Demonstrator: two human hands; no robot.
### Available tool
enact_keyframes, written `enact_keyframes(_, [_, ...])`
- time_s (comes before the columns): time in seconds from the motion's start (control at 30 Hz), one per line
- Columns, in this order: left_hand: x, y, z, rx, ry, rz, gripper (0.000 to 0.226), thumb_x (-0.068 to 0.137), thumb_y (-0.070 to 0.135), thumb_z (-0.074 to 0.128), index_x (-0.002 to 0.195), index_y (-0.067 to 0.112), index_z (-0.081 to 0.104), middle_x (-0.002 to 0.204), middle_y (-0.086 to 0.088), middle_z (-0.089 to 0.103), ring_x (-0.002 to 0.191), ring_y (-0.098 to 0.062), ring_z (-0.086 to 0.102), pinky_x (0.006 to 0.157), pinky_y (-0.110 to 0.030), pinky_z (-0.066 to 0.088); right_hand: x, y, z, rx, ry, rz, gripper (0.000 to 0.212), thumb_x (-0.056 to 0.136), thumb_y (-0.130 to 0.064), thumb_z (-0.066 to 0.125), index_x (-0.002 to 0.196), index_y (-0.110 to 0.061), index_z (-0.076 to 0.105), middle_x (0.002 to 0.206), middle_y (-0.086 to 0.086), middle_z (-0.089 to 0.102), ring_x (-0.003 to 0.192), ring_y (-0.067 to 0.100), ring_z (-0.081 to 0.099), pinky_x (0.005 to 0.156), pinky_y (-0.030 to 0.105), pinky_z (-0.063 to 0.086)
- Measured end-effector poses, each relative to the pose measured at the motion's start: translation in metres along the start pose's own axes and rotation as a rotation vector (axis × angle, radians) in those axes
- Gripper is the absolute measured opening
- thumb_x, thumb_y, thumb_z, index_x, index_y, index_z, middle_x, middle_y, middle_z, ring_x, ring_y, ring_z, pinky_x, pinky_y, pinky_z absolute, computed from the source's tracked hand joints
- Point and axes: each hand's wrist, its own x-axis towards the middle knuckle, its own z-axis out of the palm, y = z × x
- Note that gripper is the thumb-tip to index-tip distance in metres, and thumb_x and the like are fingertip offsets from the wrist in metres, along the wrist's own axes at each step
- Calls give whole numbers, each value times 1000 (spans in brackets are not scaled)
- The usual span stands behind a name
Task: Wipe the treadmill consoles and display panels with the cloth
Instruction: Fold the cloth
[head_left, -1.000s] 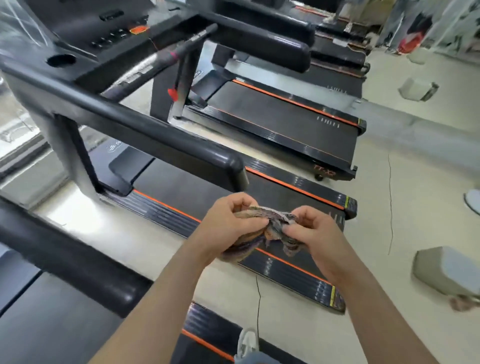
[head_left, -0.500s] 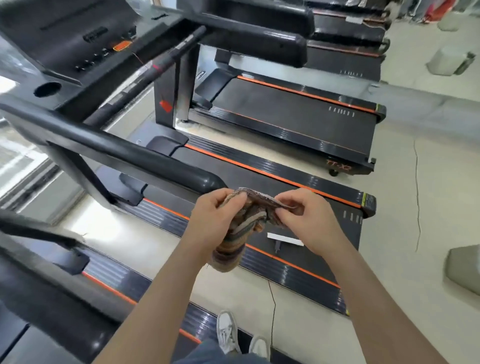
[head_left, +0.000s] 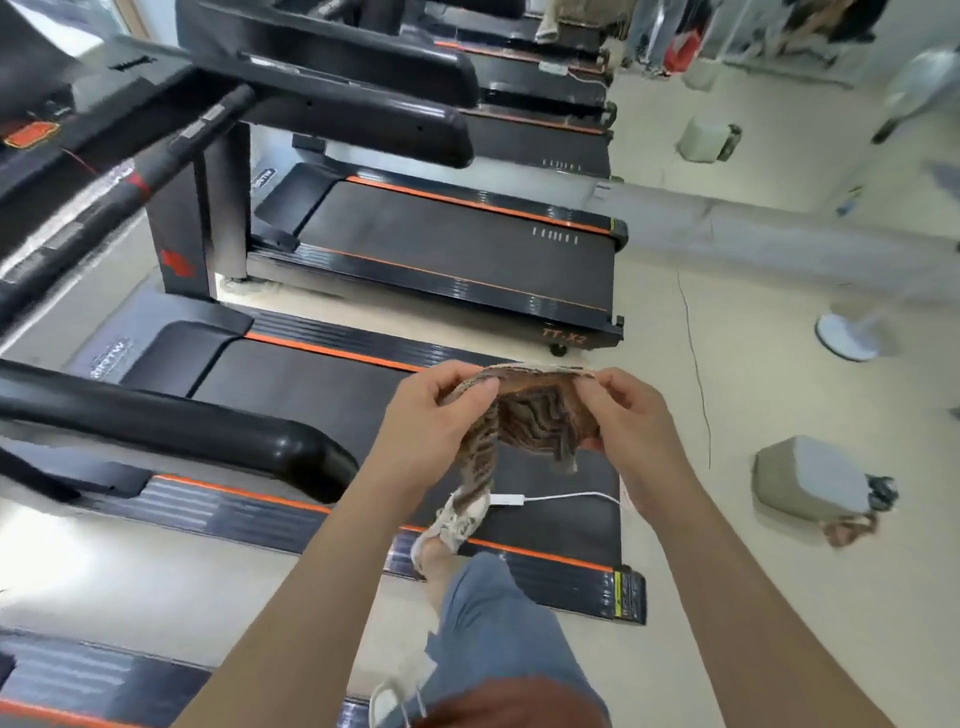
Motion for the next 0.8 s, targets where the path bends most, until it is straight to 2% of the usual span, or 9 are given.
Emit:
enact_keyframes(0.13, [43,26,35,-249,-31,-86,25,95,22,54,86,2,66,88,-16,70,82,-26,65,79,-43,50,41,-12,-37,-21,-69,-65,34,91,-31,64,69,-6,66,64,0,55,64,12,51,64,33,42])
enact_keyframes(0.3, [133,51,121,-540,-214,-238,33,95,34,52,96,4,65,90,-19,69,82,-30,66,75,-40,55,117,22,-134,176,-371,65,26,84,-35,72,74,-11,68,82,9,55,80,24,43,79,39,31])
enact_keyframes(0.43, [209,61,217,-660,-505,-254,21,81,24,64,92,9,72,88,-12,70,76,-24,69,70,-35,57,175,66,-217,719,-390,160,50,85,-30,65,109,14,61,113,21,58,108,29,53,98,47,38])
enact_keyframes(0.5, [241,61,266,-572,-691,-227,45,73,14,74,117,11,63,106,-15,67,89,-28,67,79,-40,56,194,74,-252,1026,-266,218,48,95,-24,47,130,9,53,134,23,53,124,32,49,107,47,40])
enact_keyframes(0.57, [272,62,305,-382,-801,-269,60,78,5,70,134,19,51,122,-13,63,101,-30,63,89,-43,53,213,78,-284,1200,-78,286,47,98,-24,41,133,6,53,133,22,57,120,33,55,93,41,52])
enact_keyframes(0.63, [302,64,339,-185,-835,-290,55,90,0,58,137,26,49,126,-6,64,106,-23,64,88,-34,54,229,78,-318,1208,122,305,43,99,-29,42,120,3,61,111,19,68,95,32,62,79,38,50])
enact_keyframes(0.7, [332,69,368,-9,-875,-232,51,97,2,48,137,34,48,125,0,65,108,-17,64,89,-29,53,243,78,-347,1136,272,277,38,100,-32,45,106,-3,68,100,16,68,84,30,58,83,41,45])
enact_keyframes(0.77, [361,75,399,172,-868,-148,50,100,12,49,136,47,45,120,-1,68,111,-18,63,97,-36,50,253,85,-376,1059,309,233,26,98,-20,52,119,-10,62,107,14,64,94,30,54,91,49,48])
enact_keyframes(0.8, [369,77,406,196,-837,-137,50,99,16,51,135,50,43,114,-7,69,107,-22,66,96,-41,50,254,89,-385,1003,269,226,38,94,-9,56,131,-19,53,111,14,64,95,30,56,88,49,50])
